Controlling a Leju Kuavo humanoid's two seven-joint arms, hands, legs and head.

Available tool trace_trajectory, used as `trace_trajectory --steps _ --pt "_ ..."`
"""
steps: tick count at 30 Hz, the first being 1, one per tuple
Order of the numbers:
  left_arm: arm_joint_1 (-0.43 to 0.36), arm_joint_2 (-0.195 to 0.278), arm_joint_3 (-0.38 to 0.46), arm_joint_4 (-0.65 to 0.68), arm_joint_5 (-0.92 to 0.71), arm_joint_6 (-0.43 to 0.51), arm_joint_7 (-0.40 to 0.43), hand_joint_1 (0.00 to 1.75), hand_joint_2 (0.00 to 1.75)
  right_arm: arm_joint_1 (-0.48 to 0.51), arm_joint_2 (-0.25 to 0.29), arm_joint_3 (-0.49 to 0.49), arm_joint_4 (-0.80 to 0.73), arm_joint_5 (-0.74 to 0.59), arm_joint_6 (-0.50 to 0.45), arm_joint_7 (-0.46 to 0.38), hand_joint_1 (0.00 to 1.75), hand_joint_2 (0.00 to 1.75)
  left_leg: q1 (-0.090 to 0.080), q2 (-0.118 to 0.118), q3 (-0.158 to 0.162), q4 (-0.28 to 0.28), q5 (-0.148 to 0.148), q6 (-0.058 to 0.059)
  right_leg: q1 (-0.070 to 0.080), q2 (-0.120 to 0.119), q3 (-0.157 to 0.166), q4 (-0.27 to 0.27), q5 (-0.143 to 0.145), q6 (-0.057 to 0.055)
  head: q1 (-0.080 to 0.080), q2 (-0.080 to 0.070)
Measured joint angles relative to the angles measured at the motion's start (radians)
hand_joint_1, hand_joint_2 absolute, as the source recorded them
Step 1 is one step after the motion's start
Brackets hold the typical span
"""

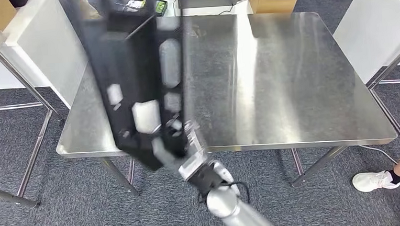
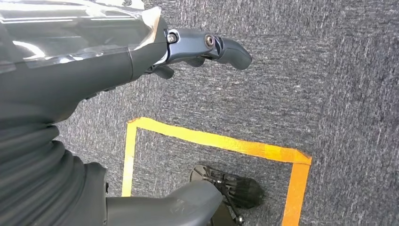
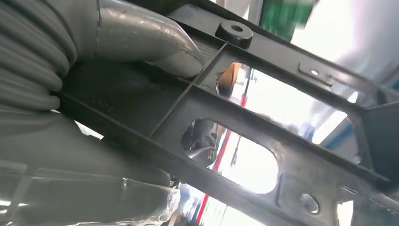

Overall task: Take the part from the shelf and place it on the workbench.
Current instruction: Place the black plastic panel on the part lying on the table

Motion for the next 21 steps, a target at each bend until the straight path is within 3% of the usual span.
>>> trace_trajectory --steps 4,7,16,21 --pt "0.0 -0.001 0.0 0.0 -0.005 -0.011 0.0 0.0 1.75 -0.047 -0.011 -0.122 0.026 0.113 -0.088 0.057 1.75 1.75 -0.002 0.001 0.001 0.0 0.001 0.004 -0.001 0.0 0.002 -0.004 0.002 0.006 0.0 0.0" --pt "0.0 -0.001 0.0 0.0 -0.01 -0.02 0.0 0.0 1.75 -0.087 -0.024 -0.217 0.078 0.168 -0.104 0.064 1.75 1.75 -0.003 0.0 0.002 0.0 0.003 0.006 -0.002 0.0 0.004 -0.005 0.005 0.009 0.0 0.0" --pt "0.001 -0.001 -0.002 0.0 -0.027 -0.039 -0.004 0.0 1.75 -0.103 -0.033 -0.323 0.141 0.217 -0.163 0.087 1.75 1.75 -0.001 0.0 0.003 0.0 0.004 0.007 -0.002 -0.001 0.007 -0.005 0.006 0.012 -0.001 0.0" --pt "0.003 -0.001 -0.018 0.0 -0.066 -0.083 -0.015 0.0 1.75 -0.113 -0.09 -0.462 0.192 0.226 -0.23 0.101 1.75 1.75 0.002 -0.003 0.005 0.0 0.004 0.007 -0.001 -0.005 0.007 -0.006 0.006 0.012 0.0 0.0"
